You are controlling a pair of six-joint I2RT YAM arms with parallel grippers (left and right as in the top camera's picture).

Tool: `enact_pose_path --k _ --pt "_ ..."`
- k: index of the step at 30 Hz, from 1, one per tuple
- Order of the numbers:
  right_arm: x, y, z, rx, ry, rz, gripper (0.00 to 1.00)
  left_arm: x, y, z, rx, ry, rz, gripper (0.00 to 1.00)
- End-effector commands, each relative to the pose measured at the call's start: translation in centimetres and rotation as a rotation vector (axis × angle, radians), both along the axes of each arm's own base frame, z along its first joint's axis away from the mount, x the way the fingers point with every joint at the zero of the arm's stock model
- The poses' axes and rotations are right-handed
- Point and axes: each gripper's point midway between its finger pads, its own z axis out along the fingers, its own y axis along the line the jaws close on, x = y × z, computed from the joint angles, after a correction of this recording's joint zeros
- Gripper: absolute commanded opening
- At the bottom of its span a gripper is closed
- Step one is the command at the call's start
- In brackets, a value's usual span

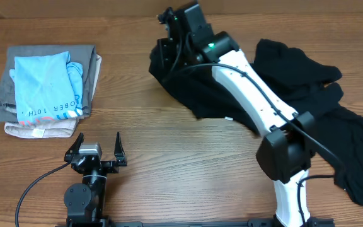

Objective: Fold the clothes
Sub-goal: 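Lift and drag the black shirt leftward to spread it on the table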

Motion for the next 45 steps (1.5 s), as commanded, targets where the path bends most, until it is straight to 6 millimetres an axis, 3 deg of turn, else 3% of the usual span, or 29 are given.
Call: enact_pose_path --k 1,11,14,16,19,20,21,22,23,26,32,35,38,39,42,45 --pt "0.9 1.8 -0.5 0.033 -0.032 0.022 0.04 0.0 -0.1 0.0 0.019 -0.006 -0.007 1.0" --pt "3.9 3.5 -5.0 0.05 -0.08 0.013 0.04 0.0 -0.1 0.0 0.019 -0.006 -0.007 1.0" --pt "4.5 3.8 -4.0 0.075 -0.12 0.013 0.27 0.0 -0.1 0.0 0.019 -0.006 -0.007 1.0" --pt "5.0 3.7 -2.6 0.096 -0.153 0.011 0.65 0.0 -0.1 0.0 0.019 -0.006 -0.007 1.0" --pt "5.5 2.4 0.4 0.101 -0.191 -0.001 0.86 0.0 -0.1 0.0 0.019 -0.006 -0.007 1.0" --pt "5.5 1.6 1.3 0.094 -0.194 -0.007 0.88 0.0 -0.1 0.0 0.019 -0.006 -0.007 1.0" --pt "5.6 0.3 2.5 0.087 -0.189 -0.024 0.93 0.0 -0.1 0.0 0.019 -0.006 -0.007 1.0" --pt "5.5 -2.9 4.7 0.07 -0.172 -0.071 0.96 0.0 -0.1 0.0 0.019 -0.006 -0.007 1.0" --pt "5.4 -4.7 5.6 0.053 -0.155 -0.1 0.96 0.0 -0.1 0.0 0.019 -0.006 -0.007 1.0" --pt "4.1 -12.6 7.4 -0.051 -0.072 -0.252 0.96 0.0 -0.1 0.0 0.019 -0.006 -0.007 1.0" --pt "-1.0 -31.9 8.7 -0.258 0.131 -0.651 0.77 0.0 -0.1 0.0 0.019 -0.006 -0.007 1.0" --pt "-3.9 -39.2 7.6 -0.278 0.269 -0.805 0.59 0.0 -0.1 0.0 0.019 -0.006 -0.007 1.0" --pt "-6.6 -45.2 5.0 -0.274 0.425 -0.936 0.14 0.0 -0.1 0.0 0.019 -0.006 -0.007 1.0" --pt "-7.2 -46.5 4.2 -0.264 0.465 -0.961 0.06 0.0 -0.1 0.0 0.019 -0.006 -0.007 1.0" --pt "-9.2 -49.7 0.8 -0.247 0.598 -1.031 0.04 0.0 -0.1 0.0 0.019 -0.006 -0.007 1.0" --pt "-11.1 -51.5 -3.0 -0.234 0.712 -1.076 0.04 0.0 -0.1 0.0 0.019 -0.006 -0.007 1.0"
